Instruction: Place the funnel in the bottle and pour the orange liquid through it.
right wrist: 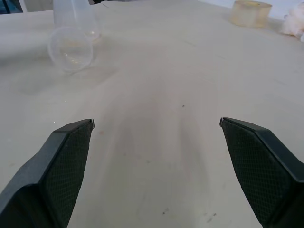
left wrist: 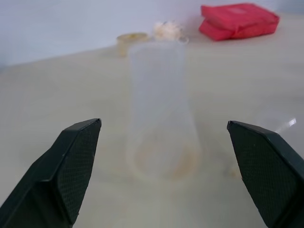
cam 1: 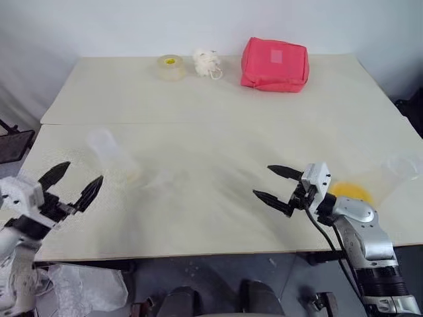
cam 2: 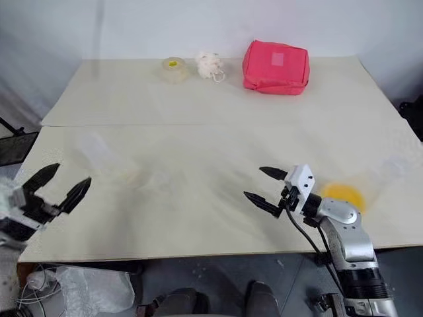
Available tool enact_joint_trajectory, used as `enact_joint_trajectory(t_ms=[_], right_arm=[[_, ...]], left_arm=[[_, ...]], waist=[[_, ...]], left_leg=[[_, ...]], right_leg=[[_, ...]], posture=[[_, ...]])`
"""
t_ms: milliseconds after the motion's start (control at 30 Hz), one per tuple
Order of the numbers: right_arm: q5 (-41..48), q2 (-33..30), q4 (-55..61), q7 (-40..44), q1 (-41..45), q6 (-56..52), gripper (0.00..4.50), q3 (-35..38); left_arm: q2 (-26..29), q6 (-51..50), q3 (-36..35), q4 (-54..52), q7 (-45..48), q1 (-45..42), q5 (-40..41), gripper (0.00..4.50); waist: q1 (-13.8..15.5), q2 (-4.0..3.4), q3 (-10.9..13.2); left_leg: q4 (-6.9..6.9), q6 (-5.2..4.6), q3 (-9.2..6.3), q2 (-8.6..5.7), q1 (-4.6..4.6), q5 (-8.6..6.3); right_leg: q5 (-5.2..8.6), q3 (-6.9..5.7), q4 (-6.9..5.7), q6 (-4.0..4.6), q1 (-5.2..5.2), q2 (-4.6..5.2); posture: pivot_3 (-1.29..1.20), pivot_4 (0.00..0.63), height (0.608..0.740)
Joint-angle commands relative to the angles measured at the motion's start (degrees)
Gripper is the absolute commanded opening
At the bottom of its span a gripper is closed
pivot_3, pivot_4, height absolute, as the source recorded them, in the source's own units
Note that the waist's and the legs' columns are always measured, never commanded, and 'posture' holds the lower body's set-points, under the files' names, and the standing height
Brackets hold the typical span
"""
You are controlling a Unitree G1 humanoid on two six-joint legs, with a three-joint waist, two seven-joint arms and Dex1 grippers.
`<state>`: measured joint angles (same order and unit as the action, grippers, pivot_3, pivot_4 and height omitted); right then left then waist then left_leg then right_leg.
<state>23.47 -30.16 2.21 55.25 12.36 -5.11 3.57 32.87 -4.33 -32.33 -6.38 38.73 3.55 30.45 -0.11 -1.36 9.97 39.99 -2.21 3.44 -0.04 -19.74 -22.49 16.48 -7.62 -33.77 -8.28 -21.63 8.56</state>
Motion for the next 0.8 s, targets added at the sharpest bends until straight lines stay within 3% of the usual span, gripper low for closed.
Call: enact_joint_trajectory(t_ms=[33, 533, 633, 767, 800], right_arm=[[0.5, 0.2, 2.5, -1.1, -0.2, 0.5, 4.45, 1.0], [0.9, 0.2, 6.8, -4.6, -3.7, 0.0, 4.45, 1.6], [0.9, 0.4, 6.8, -5.1, -3.8, 0.2, 4.5, 1.6], [0.8, 0.5, 6.9, -5.5, -4.0, 0.5, 4.5, 1.7], [0.8, 0.5, 6.9, -5.7, -4.2, 0.5, 4.5, 1.7]], left_arm=[[0.5, 1.8, 2.2, 3.7, -0.1, -4.5, -1.9, 4.5], [1.7, 3.3, 7.3, 16.1, -0.5, -18.5, -5.8, 4.5], [2.2, 3.0, 8.1, 18.0, 0.7, -20.0, -5.6, 3.92], [2.6, 0.9, 8.1, 18.3, 0.9, -21.4, -4.8, 2.68], [2.6, 0.5, 7.9, 18.2, 1.0, -21.6, -4.5, 2.54]], waist=[[0.0, 0.01, 0.0], [0.1, 0.17, 0.1], [0.0, 0.22, 0.1], [0.1, 0.27, 0.2], [0.1, 0.29, 0.2]], left_leg=[[-0.01, 0.0, 0.0, 0.0, -0.02, 0.0], [0.03, 0.0, 0.09, 0.02, -0.03, 0.0], [0.03, 0.0, 0.11, -0.03, -0.04, 0.01], [0.03, 0.01, 0.11, 0.01, -0.03, 0.01], [0.03, 0.01, 0.1, 0.02, -0.03, 0.01]], right_leg=[[0.0, -0.02, -0.01, 0.0, -0.04, -0.01], [-0.01, -0.09, -0.03, -0.03, -0.06, -0.05], [-0.01, -0.1, -0.02, -0.03, -0.06, -0.07], [-0.01, -0.09, -0.02, -0.03, -0.06, -0.08], [-0.01, -0.09, -0.02, -0.03, -0.06, -0.07]], posture=[[0.0, 0.15, 0.74], [0.0, 0.15, 0.74], [0.0, 0.15, 0.74], [0.0, 0.15, 0.74], [0.0, 0.15, 0.74]])
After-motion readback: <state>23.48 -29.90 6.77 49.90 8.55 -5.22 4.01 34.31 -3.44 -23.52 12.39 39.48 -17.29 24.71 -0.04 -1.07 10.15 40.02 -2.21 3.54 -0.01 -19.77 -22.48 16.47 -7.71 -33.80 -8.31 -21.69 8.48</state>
